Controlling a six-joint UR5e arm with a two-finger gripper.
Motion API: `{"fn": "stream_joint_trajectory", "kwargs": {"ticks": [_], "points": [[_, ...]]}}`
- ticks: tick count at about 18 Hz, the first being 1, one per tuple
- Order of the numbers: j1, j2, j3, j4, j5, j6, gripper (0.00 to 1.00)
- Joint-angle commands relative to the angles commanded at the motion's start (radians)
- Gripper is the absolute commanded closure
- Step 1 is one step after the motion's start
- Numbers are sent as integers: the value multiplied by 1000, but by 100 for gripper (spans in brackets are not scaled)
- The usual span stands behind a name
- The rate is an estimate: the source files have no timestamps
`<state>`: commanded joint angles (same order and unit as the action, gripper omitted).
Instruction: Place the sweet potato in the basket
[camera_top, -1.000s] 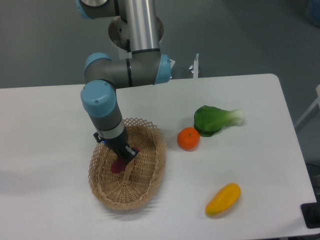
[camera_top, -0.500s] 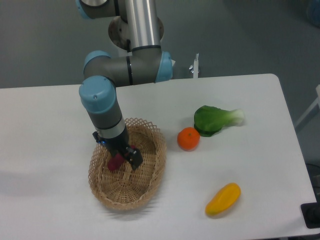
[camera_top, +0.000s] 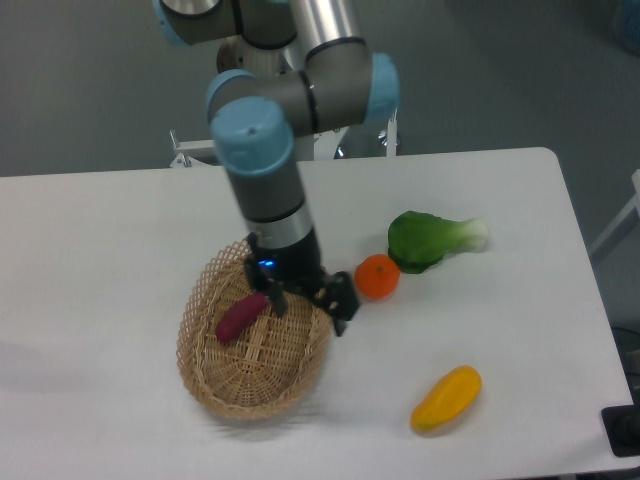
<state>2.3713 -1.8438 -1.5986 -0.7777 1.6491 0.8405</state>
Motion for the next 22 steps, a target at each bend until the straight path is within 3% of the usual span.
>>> {"fn": "stream_joint_trajectory", "kwargs": {"ticks": [3, 6, 9, 14, 17, 22], "points": [[72, 9, 37, -52, -18, 61, 0], [135, 21, 91, -222, -21, 196, 0], [192, 25, 144, -313, -38, 427, 0], [314, 37, 216, -504, -100, 648, 0], [351, 38, 232, -557, -103, 768, 0], [374, 38, 232, -561, -140, 776, 0]]}}
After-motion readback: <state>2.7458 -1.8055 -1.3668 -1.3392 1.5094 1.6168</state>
